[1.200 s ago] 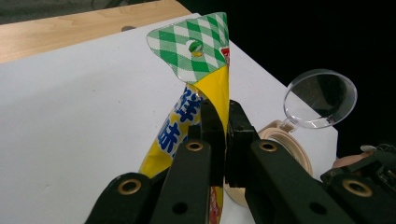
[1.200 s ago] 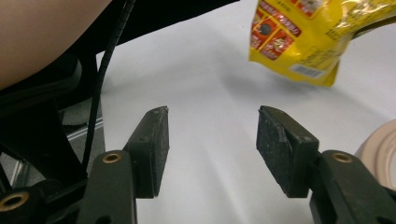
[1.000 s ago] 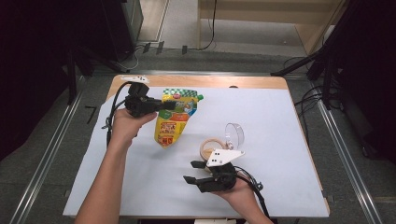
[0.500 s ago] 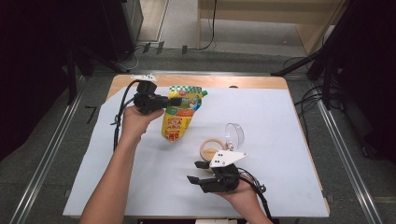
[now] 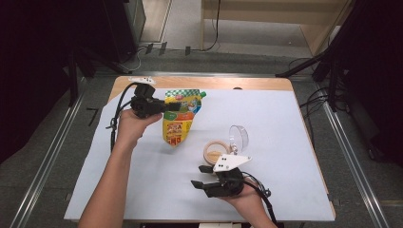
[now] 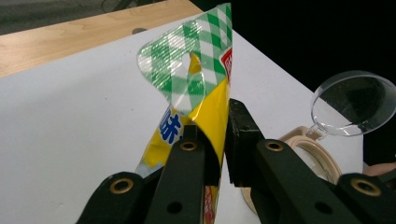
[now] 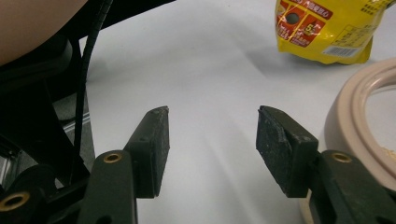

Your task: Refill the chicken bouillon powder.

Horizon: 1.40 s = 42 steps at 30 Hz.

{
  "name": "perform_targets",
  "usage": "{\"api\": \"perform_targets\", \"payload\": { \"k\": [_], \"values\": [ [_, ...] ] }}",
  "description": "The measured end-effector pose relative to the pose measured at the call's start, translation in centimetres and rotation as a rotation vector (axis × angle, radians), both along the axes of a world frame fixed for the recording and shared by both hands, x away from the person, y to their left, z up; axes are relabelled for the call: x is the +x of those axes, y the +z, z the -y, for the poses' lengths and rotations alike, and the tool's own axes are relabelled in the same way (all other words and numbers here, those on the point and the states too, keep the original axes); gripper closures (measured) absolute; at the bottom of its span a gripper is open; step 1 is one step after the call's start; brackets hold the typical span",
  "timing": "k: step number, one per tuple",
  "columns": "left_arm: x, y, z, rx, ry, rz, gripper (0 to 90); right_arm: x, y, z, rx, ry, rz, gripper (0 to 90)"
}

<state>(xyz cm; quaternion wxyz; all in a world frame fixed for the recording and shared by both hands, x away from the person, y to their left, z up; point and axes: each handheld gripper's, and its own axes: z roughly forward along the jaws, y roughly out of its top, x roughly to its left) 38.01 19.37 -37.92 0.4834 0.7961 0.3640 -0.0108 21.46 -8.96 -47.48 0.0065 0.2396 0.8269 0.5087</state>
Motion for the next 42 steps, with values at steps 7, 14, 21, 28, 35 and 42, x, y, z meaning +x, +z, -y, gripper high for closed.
{"api": "perform_targets", "payload": {
  "k": [7, 14, 21, 28, 35, 42],
  "values": [
    [-0.4, -0.1, -0.7, -0.006, 0.003, -0.014, 83.3, 0.0, 0.0, 0.2, 0.003, 0.0, -0.003, 45.4],
    [-0.9, 0.0, -1.1, 0.001, -0.001, -0.017, 79.6, 0.0, 0.0, 0.1, -0.007, 0.007, 0.005, 45.4],
    [-1.3, 0.2, -1.7, -0.004, -0.007, -0.029, 72.5, 0.0, 0.0, 0.1, -0.008, 0.009, 0.003, 45.4],
    [-1.7, 0.5, -2.1, 0.005, -0.01, -0.043, 60.2, 0.0, 0.1, 0.0, -0.015, 0.014, 0.01, 45.4],
    [-2.3, 1.0, -2.2, 0.003, 0.0, -0.025, 51.0, 0.0, 0.3, 0.1, -0.022, 0.006, 0.01, 45.4],
    [-2.7, 1.5, -2.5, 0.011, 0.012, -0.023, 47.5, 0.1, 0.5, 0.3, -0.027, 0.002, 0.003, 45.4]
  ]
}}
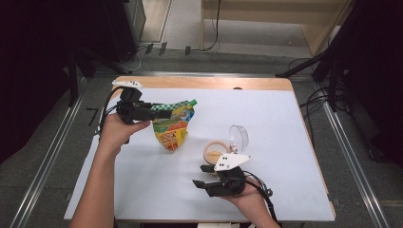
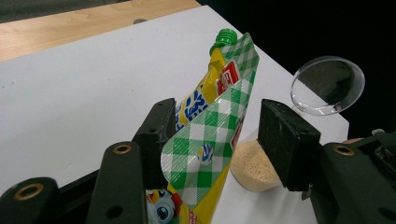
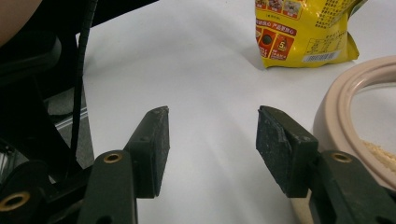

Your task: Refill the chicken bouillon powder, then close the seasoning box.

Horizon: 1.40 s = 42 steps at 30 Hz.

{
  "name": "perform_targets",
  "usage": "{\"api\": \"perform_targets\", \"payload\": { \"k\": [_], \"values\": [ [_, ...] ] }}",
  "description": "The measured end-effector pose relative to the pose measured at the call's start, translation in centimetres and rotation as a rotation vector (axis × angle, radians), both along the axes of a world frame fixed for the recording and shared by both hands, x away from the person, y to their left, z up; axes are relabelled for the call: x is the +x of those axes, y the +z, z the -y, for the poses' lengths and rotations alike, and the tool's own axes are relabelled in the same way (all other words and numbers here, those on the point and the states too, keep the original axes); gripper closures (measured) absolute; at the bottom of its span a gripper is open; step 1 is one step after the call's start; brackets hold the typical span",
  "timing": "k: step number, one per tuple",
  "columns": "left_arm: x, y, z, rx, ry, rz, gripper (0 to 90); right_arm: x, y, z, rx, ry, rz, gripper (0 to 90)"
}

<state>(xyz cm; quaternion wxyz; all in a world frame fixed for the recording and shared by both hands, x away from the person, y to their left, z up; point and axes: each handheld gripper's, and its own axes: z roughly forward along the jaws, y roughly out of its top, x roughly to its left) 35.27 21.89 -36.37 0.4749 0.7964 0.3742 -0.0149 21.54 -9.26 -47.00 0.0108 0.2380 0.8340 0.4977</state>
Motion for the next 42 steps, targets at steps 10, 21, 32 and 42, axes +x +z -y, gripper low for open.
{"api": "perform_targets", "payload": {
  "k": [10, 21, 32, 42],
  "values": [
    [-0.8, 0.8, -0.9, 0.015, 0.024, 0.008, 45.7, 0.0, 0.6, 0.5, -0.006, -0.004, -0.009, 45.4],
    [-1.8, 1.1, -2.5, 0.02, 0.044, 0.006, 43.5, -0.3, 1.4, 1.9, -0.006, -0.015, 0.0, 45.4],
    [-2.6, 0.7, -4.4, 0.019, 0.064, 0.002, 41.7, -0.4, 2.0, 4.0, 0.007, -0.045, -0.011, 48.1],
    [-2.4, -0.5, -5.5, 0.032, 0.071, -0.023, 40.3, -0.5, 2.3, 5.7, 0.007, -0.065, -0.011, 49.6]
  ]
}}
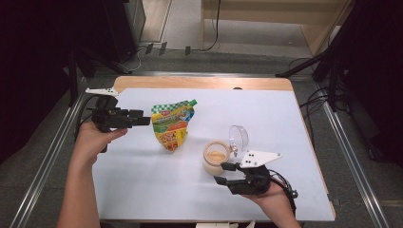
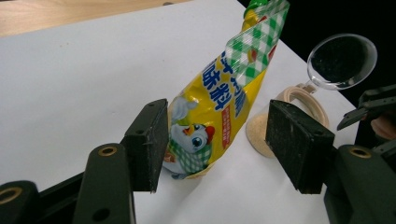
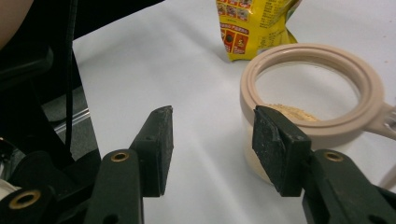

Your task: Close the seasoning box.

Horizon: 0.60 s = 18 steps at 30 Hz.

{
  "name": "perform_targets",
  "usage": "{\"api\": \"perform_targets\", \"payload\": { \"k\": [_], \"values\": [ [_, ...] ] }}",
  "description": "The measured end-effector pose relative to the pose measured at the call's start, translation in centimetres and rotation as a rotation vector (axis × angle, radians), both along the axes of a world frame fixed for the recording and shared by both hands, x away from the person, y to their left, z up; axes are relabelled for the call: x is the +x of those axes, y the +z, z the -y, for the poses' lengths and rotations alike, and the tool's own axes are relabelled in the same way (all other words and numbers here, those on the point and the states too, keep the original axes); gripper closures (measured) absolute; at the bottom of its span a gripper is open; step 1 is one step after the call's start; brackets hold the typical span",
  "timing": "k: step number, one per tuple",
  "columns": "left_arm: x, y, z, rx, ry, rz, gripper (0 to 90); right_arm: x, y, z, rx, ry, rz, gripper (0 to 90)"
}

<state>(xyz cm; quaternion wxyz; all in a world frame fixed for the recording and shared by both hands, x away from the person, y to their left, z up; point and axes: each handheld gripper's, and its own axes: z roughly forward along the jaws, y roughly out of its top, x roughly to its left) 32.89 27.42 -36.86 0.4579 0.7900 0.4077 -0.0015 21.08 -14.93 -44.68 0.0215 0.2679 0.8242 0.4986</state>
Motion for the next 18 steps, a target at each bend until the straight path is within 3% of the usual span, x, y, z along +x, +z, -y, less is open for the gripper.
{"api": "perform_targets", "payload": {
  "k": [12, 18],
  "values": [
    [0.5, -1.4, -0.5, 0.007, 0.015, 0.005, 39.7, -0.2, 0.7, 2.2, 0.007, -0.027, 0.001, 58.5],
    [0.8, -2.2, -0.6, 0.019, 0.023, -0.018, 39.3, -0.2, 1.0, 3.5, 0.004, -0.058, 0.004, 65.0]
  ]
}}
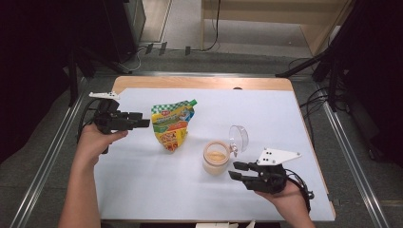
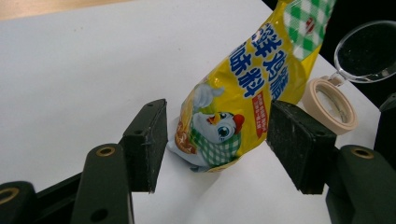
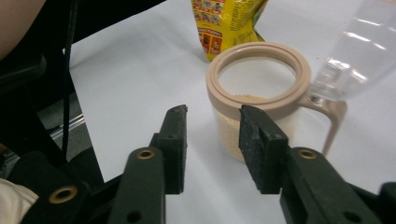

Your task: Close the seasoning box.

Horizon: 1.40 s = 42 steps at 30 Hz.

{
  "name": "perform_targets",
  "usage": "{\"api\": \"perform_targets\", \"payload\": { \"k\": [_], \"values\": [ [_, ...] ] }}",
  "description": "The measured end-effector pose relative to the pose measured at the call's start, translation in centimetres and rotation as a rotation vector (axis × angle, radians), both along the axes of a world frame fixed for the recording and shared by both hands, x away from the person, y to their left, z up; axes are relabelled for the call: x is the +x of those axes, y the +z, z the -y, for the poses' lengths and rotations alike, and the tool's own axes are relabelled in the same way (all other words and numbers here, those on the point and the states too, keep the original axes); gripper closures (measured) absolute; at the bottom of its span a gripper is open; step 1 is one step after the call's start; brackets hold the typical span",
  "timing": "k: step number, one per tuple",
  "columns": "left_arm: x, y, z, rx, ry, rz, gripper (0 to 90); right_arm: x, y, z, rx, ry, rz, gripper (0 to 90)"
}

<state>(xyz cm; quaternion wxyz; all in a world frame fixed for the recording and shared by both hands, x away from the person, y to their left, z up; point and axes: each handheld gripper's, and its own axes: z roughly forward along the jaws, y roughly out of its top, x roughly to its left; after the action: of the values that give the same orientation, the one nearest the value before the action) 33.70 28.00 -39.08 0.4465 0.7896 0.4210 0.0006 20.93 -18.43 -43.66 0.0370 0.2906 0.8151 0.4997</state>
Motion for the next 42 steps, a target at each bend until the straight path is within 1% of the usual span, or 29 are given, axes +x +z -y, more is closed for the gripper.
{"api": "perform_targets", "payload": {
  "k": [4, 6, 9, 11, 13, 16, 20, 24, 28, 30, 33, 37, 40, 42],
  "values": [
    [0.1, -0.5, 0.0, 0.003, 0.007, -0.008, 39.3, 0.1, 0.0, 0.9, -0.012, -0.019, -0.001, 72.0],
    [0.2, -0.7, 0.0, 0.003, 0.008, -0.005, 39.3, 0.2, 0.0, 1.4, -0.006, -0.032, -0.006, 74.4],
    [0.4, -1.0, 0.1, 0.005, 0.011, -0.014, 39.2, 0.5, 0.1, 2.0, -0.001, -0.059, 0.009, 78.5],
    [0.5, -1.2, 0.3, 0.017, 0.005, -0.02, 39.2, 0.8, 0.1, 2.4, -0.008, -0.075, 0.013, 81.1],
    [0.6, -1.4, 0.5, 0.02, 0.004, -0.023, 39.2, 1.0, 0.1, 2.7, -0.008, -0.09, 0.013, 84.5],
    [0.7, -1.5, 0.6, 0.018, 0.005, -0.027, 39.2, 1.5, -0.1, 3.2, -0.012, -0.114, 0.0, 89.0],
    [0.8, -1.6, 0.7, 0.021, 0.005, -0.033, 39.1, 2.3, -0.1, 3.2, -0.01, -0.133, -0.024, 90.0],
    [0.8, -1.7, 1.0, 0.023, -0.001, -0.031, 39.1, 3.5, -0.2, 3.1, -0.005, -0.155, -0.029, 90.0],
    [0.8, -1.7, 1.2, 0.025, -0.009, -0.029, 39.1, 4.7, -0.5, 2.9, 0.001, -0.171, -0.047, 90.0],
    [0.8, -1.8, 1.3, 0.024, -0.008, -0.032, 38.9, 5.3, -0.7, 2.6, -0.005, -0.176, -0.055, 90.0],
    [0.8, -1.7, 1.2, 0.022, -0.011, -0.027, 38.9, 6.0, -0.6, 2.3, -0.017, -0.168, -0.057, 90.0],
    [0.7, -1.7, 1.2, 0.019, -0.013, -0.019, 38.7, 7.1, -0.5, 2.2, -0.014, -0.177, -0.06, 89.8],
    [0.8, -1.7, 1.3, 0.021, -0.015, -0.018, 38.6, 7.8, -0.6, 2.1, -0.019, -0.183, -0.05, 89.4],
    [0.8, -1.7, 1.3, 0.023, -0.014, -0.019, 38.6, 8.4, -0.8, 2.0, -0.015, -0.19, -0.063, 89.9]
  ]
}}
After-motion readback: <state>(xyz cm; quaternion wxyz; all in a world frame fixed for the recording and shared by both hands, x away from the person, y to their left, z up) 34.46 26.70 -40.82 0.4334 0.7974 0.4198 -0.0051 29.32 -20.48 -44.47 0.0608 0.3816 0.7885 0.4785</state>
